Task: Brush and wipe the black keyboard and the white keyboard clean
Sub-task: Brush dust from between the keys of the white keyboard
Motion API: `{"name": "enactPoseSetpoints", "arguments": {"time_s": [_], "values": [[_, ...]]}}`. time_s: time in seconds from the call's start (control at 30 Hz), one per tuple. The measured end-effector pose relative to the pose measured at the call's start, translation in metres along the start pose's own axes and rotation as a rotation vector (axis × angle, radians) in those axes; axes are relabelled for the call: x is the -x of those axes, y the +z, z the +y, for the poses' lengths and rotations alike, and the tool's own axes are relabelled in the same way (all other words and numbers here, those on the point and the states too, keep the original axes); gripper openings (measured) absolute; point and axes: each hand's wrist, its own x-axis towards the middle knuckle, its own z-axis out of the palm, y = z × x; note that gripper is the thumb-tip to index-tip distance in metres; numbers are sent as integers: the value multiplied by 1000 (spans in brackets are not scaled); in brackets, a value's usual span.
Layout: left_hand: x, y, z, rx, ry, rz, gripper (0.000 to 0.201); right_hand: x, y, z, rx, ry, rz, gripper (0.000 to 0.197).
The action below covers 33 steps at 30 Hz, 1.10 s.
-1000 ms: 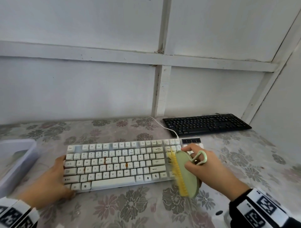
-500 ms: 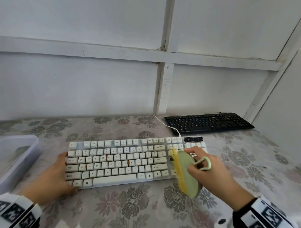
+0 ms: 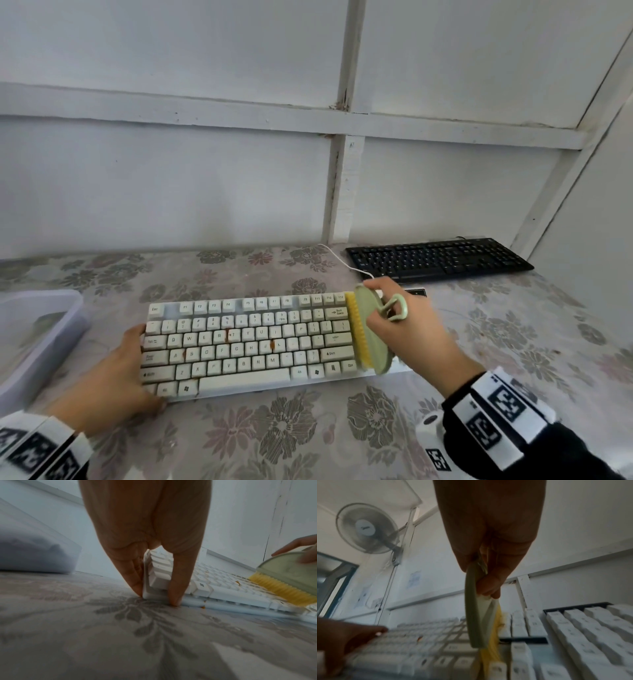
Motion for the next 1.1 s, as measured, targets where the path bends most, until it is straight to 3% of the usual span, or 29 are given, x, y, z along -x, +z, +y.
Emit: {"name": "enactPoseSetpoints", "arguments": {"time_s": [0.2,0.43,0.73,0.93,1.1], "values": [[-3,2,-5,-5,-8,3,113,20,-6,3,22,66,-123,30],[5,2,11,-18,-28,35,111,0,-19,-10,-85,27,87,35],[6,1,13,-74,-98,17,113,25,-3,9,-39,94,-99,30],[15,6,38,-62,-106,58,113,3,-11,-5,-111,3,113,36],[13,2,34,-85,-117,30,108,20,7,6,-82,43,-16,34]]}}
